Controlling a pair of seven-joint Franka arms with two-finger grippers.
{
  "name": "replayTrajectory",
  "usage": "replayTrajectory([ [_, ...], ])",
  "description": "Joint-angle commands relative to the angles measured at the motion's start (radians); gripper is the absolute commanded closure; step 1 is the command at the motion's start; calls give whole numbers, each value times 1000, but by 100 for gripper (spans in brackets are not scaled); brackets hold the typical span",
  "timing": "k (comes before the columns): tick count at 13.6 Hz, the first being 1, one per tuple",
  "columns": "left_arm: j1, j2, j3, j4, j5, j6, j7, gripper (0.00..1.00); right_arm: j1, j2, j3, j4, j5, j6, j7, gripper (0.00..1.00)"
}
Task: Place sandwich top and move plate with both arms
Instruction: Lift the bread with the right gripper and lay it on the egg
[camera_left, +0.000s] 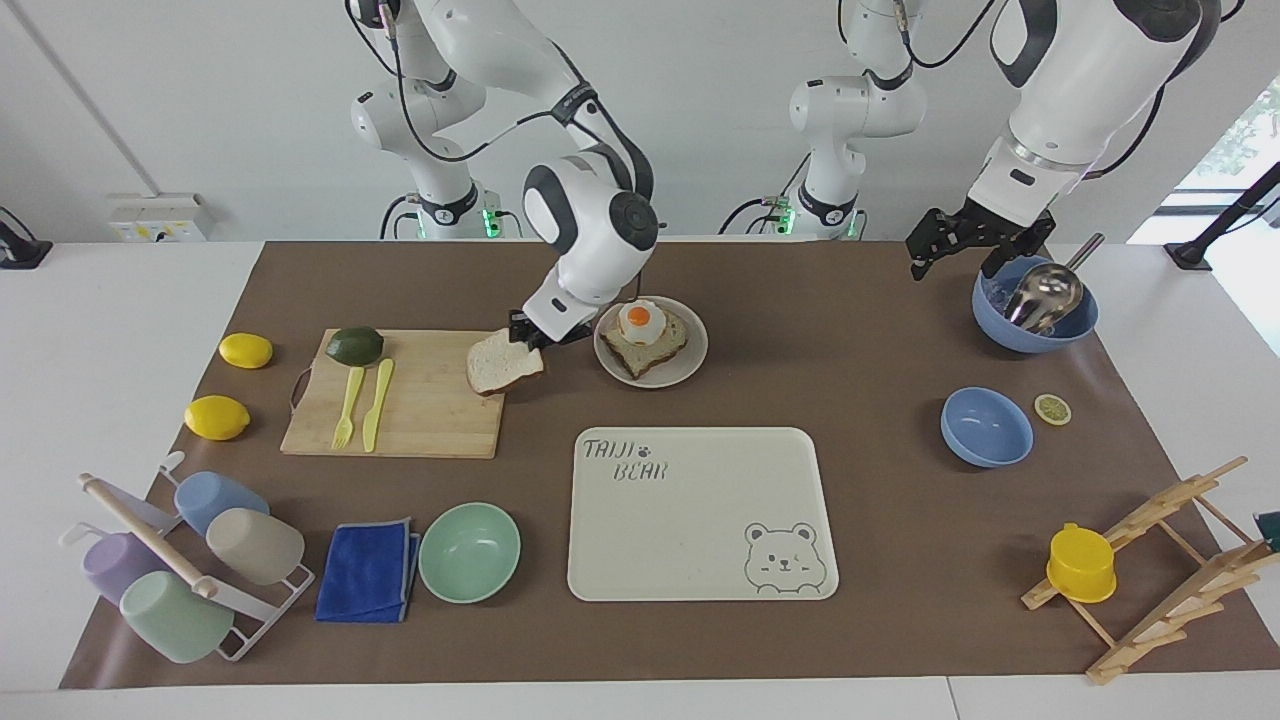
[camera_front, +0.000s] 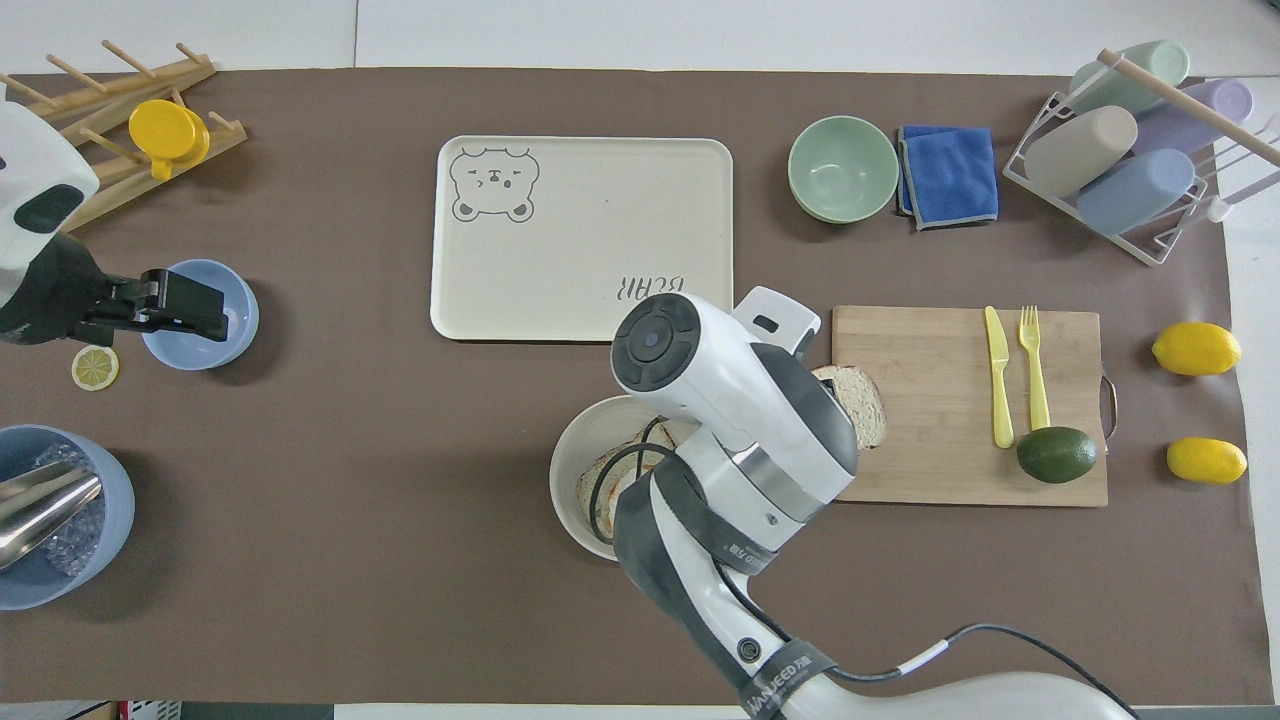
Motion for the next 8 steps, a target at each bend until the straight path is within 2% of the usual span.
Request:
replayTrajectory([
  [1,14,-20,-7,-14,5,-11,7,0,3,45,54,93,42,-44,6,100],
  [4,14,-18,-7,-14,5,-12,7,0,26,52,143,84,93,14,147,100],
  [6,14,-18,-7,-14,5,-11,7,0,73,63,151,75,125,78,211,100],
  [8,14,-20,-7,-14,5,-12,7,0,80,83,151,73,167,139,265,100],
])
